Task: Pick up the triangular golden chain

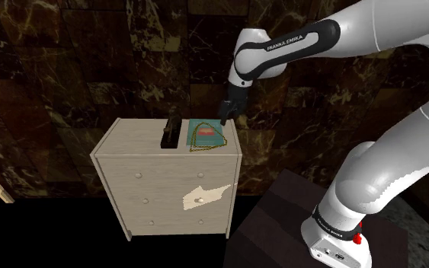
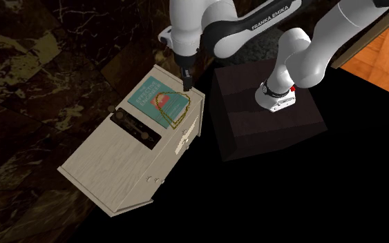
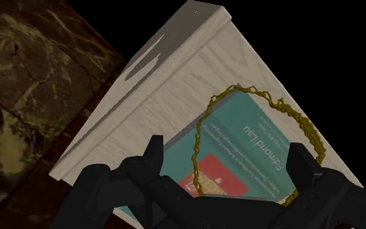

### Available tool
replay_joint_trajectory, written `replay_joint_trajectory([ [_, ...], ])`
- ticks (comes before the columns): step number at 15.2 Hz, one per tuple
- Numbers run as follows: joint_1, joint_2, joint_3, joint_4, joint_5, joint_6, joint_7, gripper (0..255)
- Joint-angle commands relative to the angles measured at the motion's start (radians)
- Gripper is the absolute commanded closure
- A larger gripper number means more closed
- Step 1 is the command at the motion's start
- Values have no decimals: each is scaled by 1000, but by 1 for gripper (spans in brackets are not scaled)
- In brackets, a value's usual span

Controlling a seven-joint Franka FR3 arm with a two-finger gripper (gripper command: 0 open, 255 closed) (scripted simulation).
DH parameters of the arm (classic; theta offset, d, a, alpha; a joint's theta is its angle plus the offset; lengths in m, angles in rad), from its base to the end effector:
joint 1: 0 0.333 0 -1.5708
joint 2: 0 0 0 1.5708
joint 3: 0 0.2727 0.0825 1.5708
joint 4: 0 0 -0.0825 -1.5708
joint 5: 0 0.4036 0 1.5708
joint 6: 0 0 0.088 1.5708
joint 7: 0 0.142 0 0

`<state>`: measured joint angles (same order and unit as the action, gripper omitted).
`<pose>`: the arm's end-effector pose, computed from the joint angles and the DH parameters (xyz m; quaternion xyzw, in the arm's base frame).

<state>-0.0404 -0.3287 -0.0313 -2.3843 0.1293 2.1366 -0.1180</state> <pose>0.4845 -0.0249 0.3688 -0.9973 0.0087 -0.0457 0.0569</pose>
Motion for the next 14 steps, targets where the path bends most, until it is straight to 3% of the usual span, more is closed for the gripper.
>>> replay_joint_trajectory([
  [1, 1, 70, -7, 8, 17, 55, -11, 0],
  [4, 1, 181, -21, 39, 47, 122, -38, 0],
  [14, 5, 243, -21, -7, 70, 228, -64, 0],
])
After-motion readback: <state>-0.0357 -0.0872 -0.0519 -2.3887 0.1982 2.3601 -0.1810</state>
